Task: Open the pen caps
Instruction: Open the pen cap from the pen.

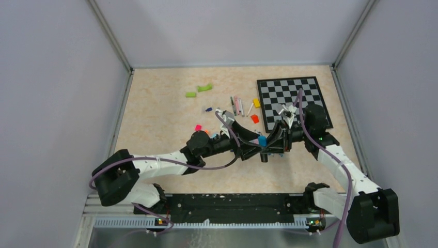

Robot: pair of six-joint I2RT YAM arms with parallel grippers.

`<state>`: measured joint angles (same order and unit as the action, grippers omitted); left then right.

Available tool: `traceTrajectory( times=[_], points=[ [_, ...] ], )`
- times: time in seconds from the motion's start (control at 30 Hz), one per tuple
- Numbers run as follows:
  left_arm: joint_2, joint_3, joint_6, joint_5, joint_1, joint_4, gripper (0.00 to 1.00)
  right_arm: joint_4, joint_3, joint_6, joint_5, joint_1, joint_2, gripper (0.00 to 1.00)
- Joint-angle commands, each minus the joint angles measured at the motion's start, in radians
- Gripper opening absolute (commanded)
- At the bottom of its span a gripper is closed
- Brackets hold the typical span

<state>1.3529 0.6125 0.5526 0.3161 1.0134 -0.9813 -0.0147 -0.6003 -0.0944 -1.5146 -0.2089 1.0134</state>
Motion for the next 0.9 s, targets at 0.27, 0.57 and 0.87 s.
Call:
traceTrajectory(
  times=[0.27,0.57,0.87],
  points=[
    [0.062,0.032,0.1,0.148,-0.012,-0.242,0.59,-0.032,-0.007,0.021,-0.021,-0.008,-0.017,0.0],
    [0.066,0.016,0.161,0.179,-0.027,-0.324,0.65,-0.051,-0.009,-0.014,-0.019,-0.008,-0.014,0.0],
    [0.16,0.041,0.24,0.24,-0.029,-0.434,0.59,-0.068,-0.006,-0.036,-0.017,-0.009,-0.013,0.0]
  ],
)
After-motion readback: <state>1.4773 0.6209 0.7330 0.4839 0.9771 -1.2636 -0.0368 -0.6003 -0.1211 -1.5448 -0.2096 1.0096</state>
